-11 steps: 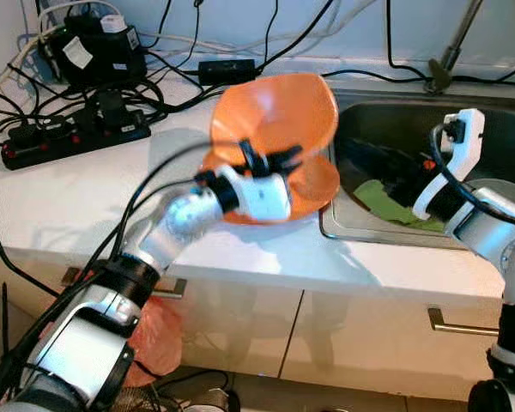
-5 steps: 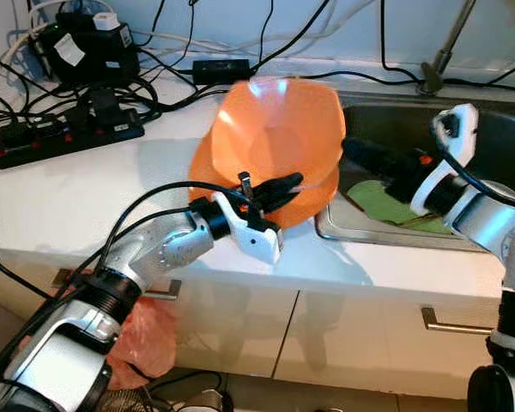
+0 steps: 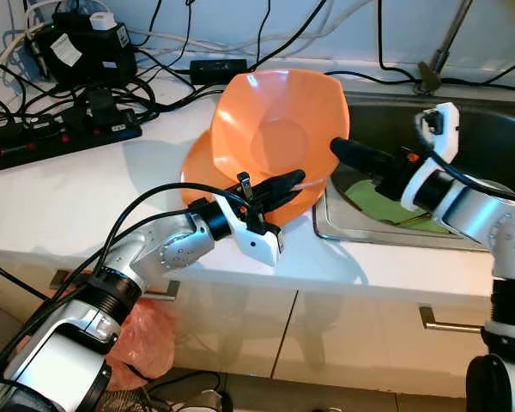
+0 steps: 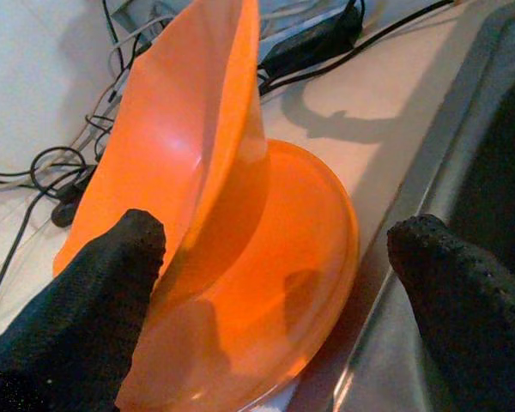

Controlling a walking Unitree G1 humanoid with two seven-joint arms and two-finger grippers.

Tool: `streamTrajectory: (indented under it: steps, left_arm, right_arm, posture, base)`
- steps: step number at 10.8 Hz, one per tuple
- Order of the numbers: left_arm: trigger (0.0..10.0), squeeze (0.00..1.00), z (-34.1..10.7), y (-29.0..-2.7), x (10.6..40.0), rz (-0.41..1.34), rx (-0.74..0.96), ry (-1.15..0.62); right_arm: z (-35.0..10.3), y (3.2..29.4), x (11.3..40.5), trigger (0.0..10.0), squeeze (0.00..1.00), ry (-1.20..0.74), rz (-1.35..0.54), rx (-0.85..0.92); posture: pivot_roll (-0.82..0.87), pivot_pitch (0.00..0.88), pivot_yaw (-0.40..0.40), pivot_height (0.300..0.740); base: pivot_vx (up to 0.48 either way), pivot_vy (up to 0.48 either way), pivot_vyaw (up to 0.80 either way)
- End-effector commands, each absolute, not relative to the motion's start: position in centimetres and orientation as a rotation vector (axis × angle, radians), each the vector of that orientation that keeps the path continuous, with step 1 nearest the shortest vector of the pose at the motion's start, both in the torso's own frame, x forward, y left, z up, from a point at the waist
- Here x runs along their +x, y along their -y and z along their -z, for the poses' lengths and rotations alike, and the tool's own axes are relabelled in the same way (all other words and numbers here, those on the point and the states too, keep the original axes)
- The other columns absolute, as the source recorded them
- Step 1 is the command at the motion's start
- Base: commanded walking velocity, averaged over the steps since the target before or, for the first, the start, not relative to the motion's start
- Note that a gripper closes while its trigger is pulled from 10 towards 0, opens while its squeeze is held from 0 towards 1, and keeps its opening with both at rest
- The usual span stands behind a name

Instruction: Kitchen organization

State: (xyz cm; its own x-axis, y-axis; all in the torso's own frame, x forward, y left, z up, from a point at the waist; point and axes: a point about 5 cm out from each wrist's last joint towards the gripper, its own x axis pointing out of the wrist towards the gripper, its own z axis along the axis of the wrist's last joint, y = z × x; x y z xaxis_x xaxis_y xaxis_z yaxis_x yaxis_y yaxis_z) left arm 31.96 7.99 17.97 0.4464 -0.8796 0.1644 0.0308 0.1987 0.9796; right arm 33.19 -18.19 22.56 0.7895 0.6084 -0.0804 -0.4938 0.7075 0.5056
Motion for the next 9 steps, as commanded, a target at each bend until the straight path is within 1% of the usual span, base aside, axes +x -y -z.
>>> streamTrajectory:
  steps: [1,2,5,6,7,9]
  left_arm:
    - [0.0,0.0,-17.9,-7.5,31.5,0.796,1.201,0.942]
    - [0.0,0.0,-18.0,-7.4,31.4,0.795,1.2,0.952]
    - [0.0,0.0,-18.1,-7.3,31.3,0.801,1.192,0.97]
    - [0.0,0.0,-18.1,-7.3,31.3,0.801,1.191,0.974]
    - [0.0,0.0,-18.1,-7.3,31.3,0.803,1.191,0.976]
    - [0.0,0.0,-18.1,-7.3,31.2,0.803,1.191,0.981]
  right_arm:
    - [-22.6,18.2,33.6,10.0,0.17,-0.253,-0.611,0.462]
    - [-22.7,18.0,33.9,10.0,0.0,-0.253,-0.619,0.455]
    - [-23.6,17.0,35.8,10.0,0.0,-0.247,-0.651,0.432]
    - [-23.7,16.9,36.2,4.4,0.0,-0.251,-0.655,0.423]
    - [-23.9,17.0,36.6,0.0,0.0,-0.254,-0.646,0.419]
    - [-24.0,17.3,37.1,0.0,0.0,-0.259,-0.63,0.407]
  posture:
    - [0.04,0.071,0.002,0.74]
    - [0.04,0.072,0.003,0.74]
    - [0.05,0.068,0.007,0.74]
    - [0.05,0.067,0.007,0.74]
    - [0.05,0.065,0.008,0.74]
    - [0.05,0.067,0.007,0.74]
  base:
    - [0.0,0.0,0.0]
    - [0.0,0.0,0.0]
    - [0.0,0.0,0.0]
    - [0.0,0.0,0.0]
    - [0.0,0.0,0.0]
    - [0.0,0.0,0.0]
